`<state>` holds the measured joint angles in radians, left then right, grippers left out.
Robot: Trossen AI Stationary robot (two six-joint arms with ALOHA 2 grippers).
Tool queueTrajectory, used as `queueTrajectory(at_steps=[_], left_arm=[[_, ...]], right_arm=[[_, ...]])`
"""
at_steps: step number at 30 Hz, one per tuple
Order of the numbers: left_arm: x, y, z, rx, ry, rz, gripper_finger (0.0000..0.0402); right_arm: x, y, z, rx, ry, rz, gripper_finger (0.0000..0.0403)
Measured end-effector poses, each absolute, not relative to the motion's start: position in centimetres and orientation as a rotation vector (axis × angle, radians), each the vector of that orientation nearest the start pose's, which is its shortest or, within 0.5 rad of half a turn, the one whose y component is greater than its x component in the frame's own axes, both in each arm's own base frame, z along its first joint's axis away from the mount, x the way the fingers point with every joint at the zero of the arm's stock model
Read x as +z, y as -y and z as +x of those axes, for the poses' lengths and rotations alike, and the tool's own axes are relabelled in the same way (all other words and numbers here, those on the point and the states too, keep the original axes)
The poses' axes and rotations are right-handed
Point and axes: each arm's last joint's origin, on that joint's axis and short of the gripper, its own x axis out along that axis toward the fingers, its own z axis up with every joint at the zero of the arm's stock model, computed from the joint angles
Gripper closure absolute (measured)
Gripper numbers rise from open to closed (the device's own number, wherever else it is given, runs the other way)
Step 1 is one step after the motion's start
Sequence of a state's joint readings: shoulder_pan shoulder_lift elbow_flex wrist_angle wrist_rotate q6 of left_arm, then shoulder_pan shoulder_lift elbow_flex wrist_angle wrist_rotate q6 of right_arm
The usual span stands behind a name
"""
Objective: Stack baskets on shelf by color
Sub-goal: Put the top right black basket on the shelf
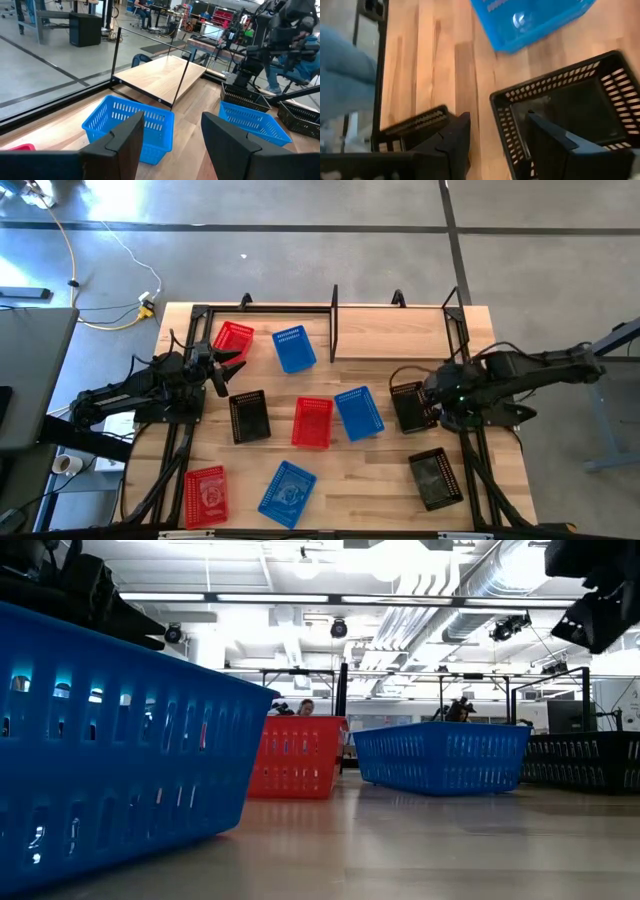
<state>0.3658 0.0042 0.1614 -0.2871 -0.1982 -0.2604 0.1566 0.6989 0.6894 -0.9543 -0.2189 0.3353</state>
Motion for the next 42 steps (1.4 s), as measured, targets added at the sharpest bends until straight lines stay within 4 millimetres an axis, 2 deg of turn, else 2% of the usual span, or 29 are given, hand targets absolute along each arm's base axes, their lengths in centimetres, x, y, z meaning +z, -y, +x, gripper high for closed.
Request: queueTrajectory(at_steps=[8, 17, 25, 35, 38, 42], left_arm=[[19.0, -3.5, 7.6, 0.577, -0.057, -0.264, 0.0213], [19.0, -3.5, 7.6, 0.577, -0.057, -0.263, 0.0213], [19.0, -3.5, 7.6, 0.577, -0.057, -0.263, 0.0213], [19.0, -3.5, 7.6, 0.577, -0.057, -0.263, 0.0213], [19.0, -3.5, 7.6, 0.577, -0.057, -0.263, 0.0213], [19.0, -3.5, 7.6, 0.577, -0.058, -0.263, 0.0213]], right_arm=[[23.4, -4.2, 13.4, 0.206, -1.198, 0.286, 0.0234], [20.9, -5.7, 15.3, 0.108, -1.366, 0.198, 0.0234], [19.4, -6.9, 16.0, 0.127, -1.464, 0.151, 0.0234], [17.5, -7.2, 16.9, 0.051, -1.553, 0.081, 0.0234], [17.1, -7.2, 17.1, 0.027, -1.58, 0.089, 0.0249], [16.6, -7.4, 17.2, 0.014, -1.612, 0.106, 0.0303]])
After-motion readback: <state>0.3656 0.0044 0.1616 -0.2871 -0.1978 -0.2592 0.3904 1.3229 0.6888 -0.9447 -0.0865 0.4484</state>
